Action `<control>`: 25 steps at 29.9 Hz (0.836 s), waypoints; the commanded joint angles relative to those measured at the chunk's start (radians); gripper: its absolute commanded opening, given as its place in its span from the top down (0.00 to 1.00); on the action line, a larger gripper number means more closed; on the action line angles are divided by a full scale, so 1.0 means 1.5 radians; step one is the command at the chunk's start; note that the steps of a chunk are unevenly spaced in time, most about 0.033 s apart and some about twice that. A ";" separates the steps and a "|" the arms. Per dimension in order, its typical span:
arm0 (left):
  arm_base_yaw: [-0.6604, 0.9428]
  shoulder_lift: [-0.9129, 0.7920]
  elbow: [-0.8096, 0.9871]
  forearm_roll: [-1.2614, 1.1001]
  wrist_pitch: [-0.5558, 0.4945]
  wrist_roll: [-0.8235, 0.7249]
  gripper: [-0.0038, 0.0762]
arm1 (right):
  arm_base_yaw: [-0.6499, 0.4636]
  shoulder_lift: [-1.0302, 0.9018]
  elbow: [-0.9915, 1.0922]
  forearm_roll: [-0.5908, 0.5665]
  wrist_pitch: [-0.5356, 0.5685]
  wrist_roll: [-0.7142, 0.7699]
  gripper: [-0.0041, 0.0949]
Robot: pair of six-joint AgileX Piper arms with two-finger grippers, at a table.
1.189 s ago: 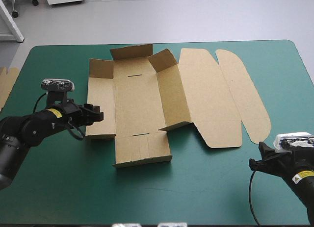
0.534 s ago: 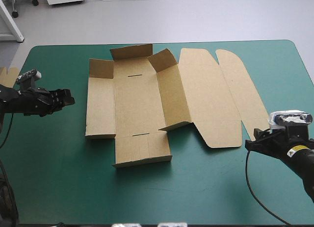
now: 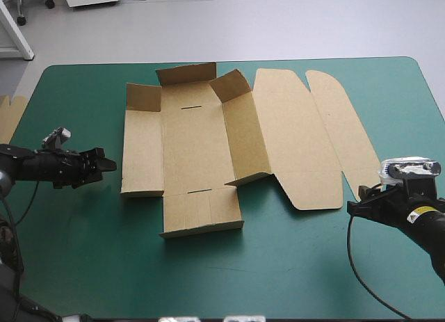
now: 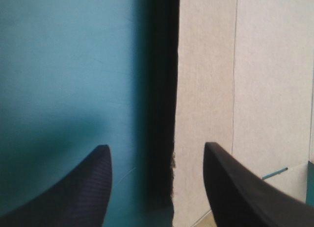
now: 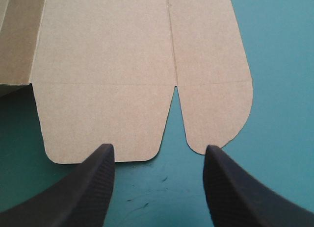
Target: Fold the box
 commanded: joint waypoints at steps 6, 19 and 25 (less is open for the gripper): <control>0.002 0.027 0.059 -0.159 -0.023 0.115 0.45 | -0.004 0.004 -0.051 0.002 -0.047 -0.005 0.43; -0.070 0.112 0.059 -0.294 0.040 0.196 0.45 | -0.004 0.004 -0.051 0.005 -0.051 -0.004 0.43; -0.115 0.112 0.059 -0.310 -0.006 0.205 0.45 | -0.004 0.004 -0.051 0.005 -0.051 -0.004 0.43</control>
